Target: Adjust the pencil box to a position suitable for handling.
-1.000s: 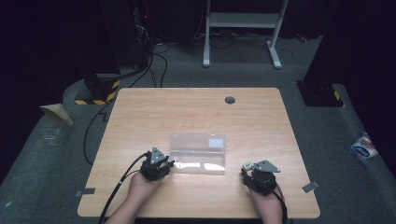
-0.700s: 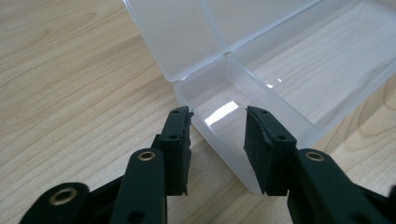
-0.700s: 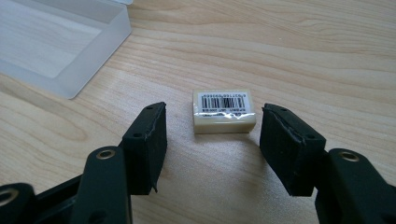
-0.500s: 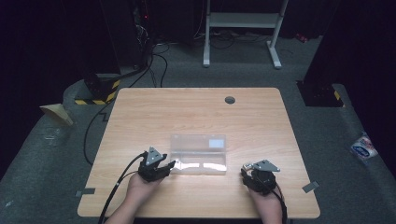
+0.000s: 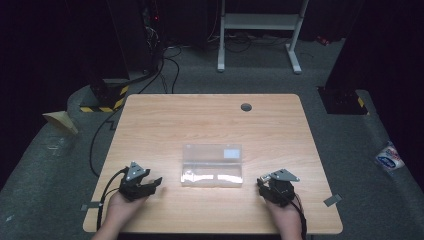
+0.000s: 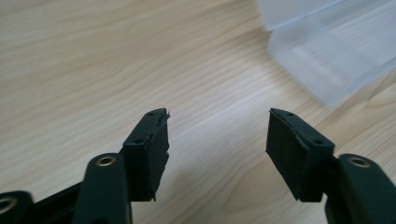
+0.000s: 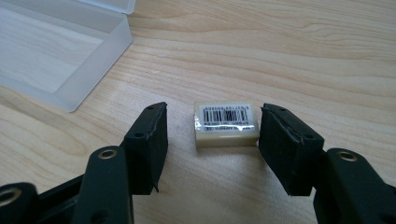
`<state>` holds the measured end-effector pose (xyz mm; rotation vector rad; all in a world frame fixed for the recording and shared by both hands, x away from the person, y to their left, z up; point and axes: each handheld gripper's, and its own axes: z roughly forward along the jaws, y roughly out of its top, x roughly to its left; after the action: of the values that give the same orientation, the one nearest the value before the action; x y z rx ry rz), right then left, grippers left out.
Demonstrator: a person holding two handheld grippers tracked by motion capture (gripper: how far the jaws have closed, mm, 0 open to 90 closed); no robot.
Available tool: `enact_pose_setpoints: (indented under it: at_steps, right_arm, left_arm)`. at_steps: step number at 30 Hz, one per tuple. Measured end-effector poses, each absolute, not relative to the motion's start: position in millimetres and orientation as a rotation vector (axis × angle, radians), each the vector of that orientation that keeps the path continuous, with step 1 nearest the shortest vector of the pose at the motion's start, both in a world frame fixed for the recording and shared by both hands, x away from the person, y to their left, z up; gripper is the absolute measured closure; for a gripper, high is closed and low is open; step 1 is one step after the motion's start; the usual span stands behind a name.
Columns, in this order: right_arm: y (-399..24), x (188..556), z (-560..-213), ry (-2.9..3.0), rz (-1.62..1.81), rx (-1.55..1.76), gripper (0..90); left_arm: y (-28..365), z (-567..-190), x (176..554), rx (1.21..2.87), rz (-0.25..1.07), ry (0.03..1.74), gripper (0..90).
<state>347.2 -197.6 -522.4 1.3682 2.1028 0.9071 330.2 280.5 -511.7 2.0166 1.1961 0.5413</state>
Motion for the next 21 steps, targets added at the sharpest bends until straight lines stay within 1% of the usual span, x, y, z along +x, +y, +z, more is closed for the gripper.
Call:
enact_pose_setpoints:
  at_steps: [3,8,9,10,11,12,17,21]
  right_arm:
    - [-196,350,-522,2.109,0.896,1.361,42.7]
    - [-197,353,-522,2.109,0.899,1.384,42.7]
    - [-196,354,-522,2.111,0.893,1.396,44.8]
    - [-196,354,-522,2.111,0.893,1.396,44.8]
    - [-196,354,-522,2.108,0.892,1.395,48.6]
    - [-196,354,-522,2.106,0.891,1.398,49.8]
    - [-195,353,-522,2.099,0.898,1.385,57.5]
    - [-194,352,-522,2.114,0.903,1.375,57.9]
  left_arm:
    - [295,-520,327,2.0,0.544,1.236,36.0]
    - [296,-527,328,2.029,0.566,1.238,33.6]
    - [295,-528,328,2.012,0.57,1.252,33.8]
    - [295,-528,328,2.012,0.57,1.252,33.6]
    - [294,-528,328,2.012,0.589,1.246,32.9]
    - [292,-528,327,2.015,0.619,1.241,31.8]
    - [293,-529,330,2.004,0.579,1.253,30.4]
    - [293,-529,330,2.004,0.579,1.253,30.2]
